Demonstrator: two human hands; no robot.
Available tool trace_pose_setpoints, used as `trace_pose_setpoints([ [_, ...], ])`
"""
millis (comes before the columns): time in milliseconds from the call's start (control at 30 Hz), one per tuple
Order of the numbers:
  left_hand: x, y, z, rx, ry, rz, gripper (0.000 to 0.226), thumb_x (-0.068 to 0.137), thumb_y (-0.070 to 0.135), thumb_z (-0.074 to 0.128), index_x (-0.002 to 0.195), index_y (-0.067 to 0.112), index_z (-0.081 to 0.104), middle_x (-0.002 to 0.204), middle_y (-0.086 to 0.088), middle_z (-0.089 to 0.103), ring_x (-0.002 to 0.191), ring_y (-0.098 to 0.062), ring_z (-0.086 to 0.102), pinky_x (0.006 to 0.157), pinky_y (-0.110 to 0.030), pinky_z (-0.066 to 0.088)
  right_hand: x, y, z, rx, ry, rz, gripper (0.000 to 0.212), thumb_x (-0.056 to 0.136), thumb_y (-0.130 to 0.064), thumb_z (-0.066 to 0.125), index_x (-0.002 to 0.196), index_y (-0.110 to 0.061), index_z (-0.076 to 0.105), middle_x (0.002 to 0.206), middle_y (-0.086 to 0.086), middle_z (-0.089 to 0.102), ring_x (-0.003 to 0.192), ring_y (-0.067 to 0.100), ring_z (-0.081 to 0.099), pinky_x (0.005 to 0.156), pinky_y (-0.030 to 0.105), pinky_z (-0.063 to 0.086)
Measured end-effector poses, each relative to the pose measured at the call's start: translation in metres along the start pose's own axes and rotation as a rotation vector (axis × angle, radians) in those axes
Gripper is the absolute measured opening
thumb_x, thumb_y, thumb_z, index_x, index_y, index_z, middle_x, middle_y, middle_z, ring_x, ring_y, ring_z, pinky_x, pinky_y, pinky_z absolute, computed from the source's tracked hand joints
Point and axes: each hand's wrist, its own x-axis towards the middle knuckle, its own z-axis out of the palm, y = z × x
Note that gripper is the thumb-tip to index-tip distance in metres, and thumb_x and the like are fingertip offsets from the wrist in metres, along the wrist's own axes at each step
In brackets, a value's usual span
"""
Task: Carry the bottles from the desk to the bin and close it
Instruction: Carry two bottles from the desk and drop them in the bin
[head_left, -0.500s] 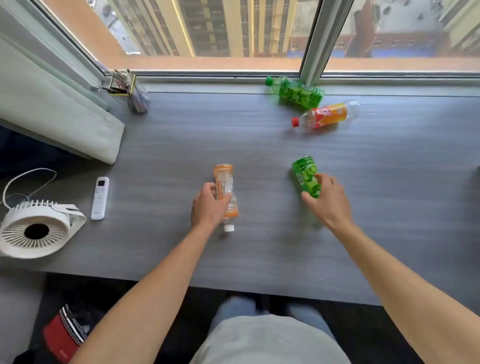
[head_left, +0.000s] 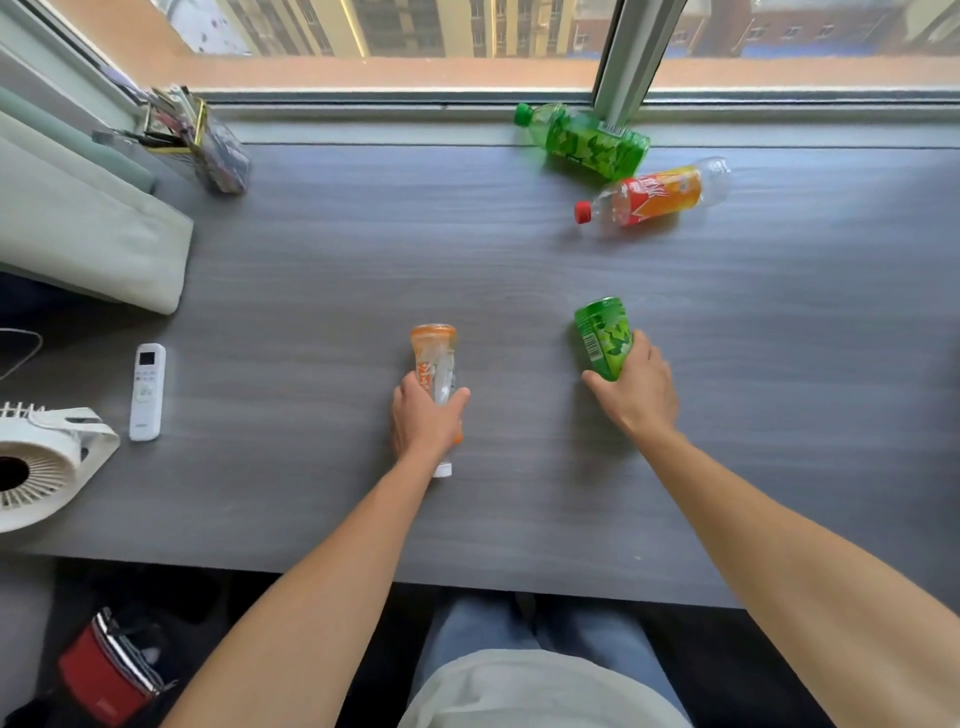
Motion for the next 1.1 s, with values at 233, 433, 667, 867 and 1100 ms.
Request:
trace_pose_setpoints([
  [233, -0.051, -0.029, -0.007, 0.066, -0.205, 0.030, 0.049, 0.071, 0.048, 0.075, 0.111, 0.023, 0.059, 0.108, -0.001, 0.066, 0.099, -0.025, 0.063, 0.076, -0.034, 0.049, -0.053, 0.042, -0.011, 0.124, -0.139, -0.088, 0.055, 0.064, -0.050, 0.072, 0.110, -0.025, 0.054, 0.108, 0.003, 0.064, 0.102, 0.030, 0.062, 0.078, 0.038, 0.052],
  [433, -0.119, -0.057, -0.005, 0.091, -0.347, 0.076, 0.041, 0.065, 0.050, 0.068, 0.100, 0.034, 0.056, 0.091, 0.012, 0.065, 0.082, -0.011, 0.062, 0.060, -0.027, 0.044, -0.130, 0.110, -0.019, 0.224, -0.245, -0.006, 0.068, 0.062, -0.051, 0.072, 0.122, -0.032, 0.046, 0.094, -0.013, 0.063, 0.084, 0.016, 0.060, 0.070, 0.031, 0.047],
  [667, -0.152, -0.086, 0.003, 0.252, -0.547, 0.205, 0.045, 0.062, 0.050, 0.062, 0.105, 0.042, 0.051, 0.092, 0.012, 0.066, 0.081, -0.005, 0.062, 0.058, -0.024, 0.044, -0.192, 0.170, -0.023, 0.252, -0.290, 0.096, 0.071, 0.065, -0.050, 0.070, 0.128, -0.035, 0.040, 0.096, -0.018, 0.062, 0.081, 0.003, 0.061, 0.061, 0.022, 0.047],
  [867, -0.140, -0.103, -0.009, 0.505, -0.670, 0.385, 0.046, 0.065, 0.053, 0.061, 0.106, 0.049, 0.043, 0.090, 0.018, 0.061, 0.079, 0.000, 0.058, 0.058, -0.021, 0.040, -0.249, 0.188, -0.013, 0.373, -0.181, 0.297, 0.068, 0.062, -0.054, 0.068, 0.122, -0.044, 0.038, 0.089, -0.022, 0.062, 0.079, -0.004, 0.059, 0.061, 0.025, 0.047],
  [1100, -0.135, -0.082, 0.011, 0.758, -0.838, 0.642, 0.053, 0.066, 0.053, 0.063, 0.115, 0.038, 0.050, 0.092, 0.014, 0.063, 0.084, -0.014, 0.062, 0.066, -0.030, 0.045, -0.360, 0.224, 0.035, 0.559, -0.054, 0.675, 0.075, 0.061, -0.051, 0.072, 0.127, -0.040, 0.040, 0.097, -0.013, 0.065, 0.090, 0.018, 0.063, 0.077, 0.036, 0.051],
])
